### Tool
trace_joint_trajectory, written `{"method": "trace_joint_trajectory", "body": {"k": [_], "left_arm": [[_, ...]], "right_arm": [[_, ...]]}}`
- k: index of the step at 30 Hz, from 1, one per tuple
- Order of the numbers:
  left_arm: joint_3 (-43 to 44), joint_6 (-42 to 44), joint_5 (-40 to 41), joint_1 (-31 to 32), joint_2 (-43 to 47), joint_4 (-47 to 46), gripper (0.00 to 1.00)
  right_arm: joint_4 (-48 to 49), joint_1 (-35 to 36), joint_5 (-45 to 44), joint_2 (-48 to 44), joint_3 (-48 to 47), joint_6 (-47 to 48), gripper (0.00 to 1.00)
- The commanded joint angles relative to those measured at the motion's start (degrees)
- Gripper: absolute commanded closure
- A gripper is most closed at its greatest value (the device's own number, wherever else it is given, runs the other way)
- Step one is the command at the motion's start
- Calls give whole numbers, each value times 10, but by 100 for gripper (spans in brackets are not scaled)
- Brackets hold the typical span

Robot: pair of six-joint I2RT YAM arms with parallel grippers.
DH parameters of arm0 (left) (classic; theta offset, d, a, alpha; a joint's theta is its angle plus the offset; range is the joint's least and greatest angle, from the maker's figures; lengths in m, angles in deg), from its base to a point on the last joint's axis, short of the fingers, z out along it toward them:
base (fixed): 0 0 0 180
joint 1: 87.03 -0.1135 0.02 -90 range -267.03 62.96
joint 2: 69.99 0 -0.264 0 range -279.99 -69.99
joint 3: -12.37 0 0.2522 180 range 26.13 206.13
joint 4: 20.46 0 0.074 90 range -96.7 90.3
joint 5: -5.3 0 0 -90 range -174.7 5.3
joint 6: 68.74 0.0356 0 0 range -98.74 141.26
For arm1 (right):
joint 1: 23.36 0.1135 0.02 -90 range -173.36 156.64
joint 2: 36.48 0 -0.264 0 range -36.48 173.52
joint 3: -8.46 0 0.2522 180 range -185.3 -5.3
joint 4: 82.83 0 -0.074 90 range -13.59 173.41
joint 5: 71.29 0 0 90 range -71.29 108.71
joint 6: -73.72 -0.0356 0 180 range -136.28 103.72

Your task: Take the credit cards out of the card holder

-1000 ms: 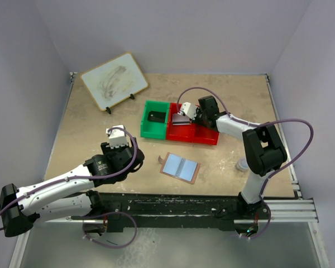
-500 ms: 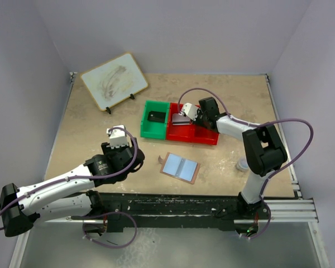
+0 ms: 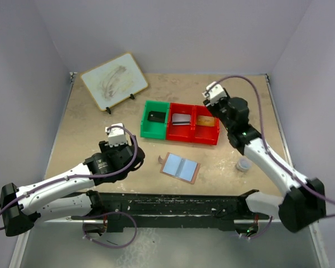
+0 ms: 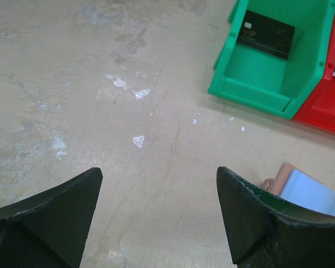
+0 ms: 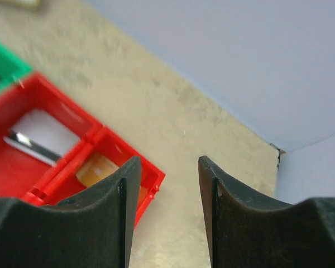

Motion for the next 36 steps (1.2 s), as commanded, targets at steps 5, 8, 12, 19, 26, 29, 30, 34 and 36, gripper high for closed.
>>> {"method": "trace_joint_trajectory", "body": {"k": [5, 8, 12, 19, 26, 29, 30, 34, 36], "left_arm": [[76, 20, 64, -37, -17, 6, 19], [76, 22, 59, -64, -12, -15, 19], [77, 41, 39, -125, 0, -22, 19], [98, 130, -36, -280, 19, -29, 18], [185, 141, -23, -345, 21, 49, 18], [211, 133, 39, -345, 51, 75, 18], [217, 135, 53, -345, 63, 81, 18], [243, 134, 89, -345, 81, 109, 18], [255, 135, 107, -344, 82, 113, 18]], "right_arm": [[129, 1, -63, -277, 175, -285, 35], [112, 0, -155, -388, 228, -377, 25], [42, 1, -189, -473, 241, -418, 13], [-95, 0, -208, -430, 135, -445, 7], [-189, 1, -181, -363, 54, -455, 7], [-210, 0, -183, -383, 22, -452, 7], [-213, 1, -180, -393, 13, -450, 5], [-228, 1, -141, -424, -32, -433, 0], [-244, 1, -139, -429, -63, -430, 0]]}}
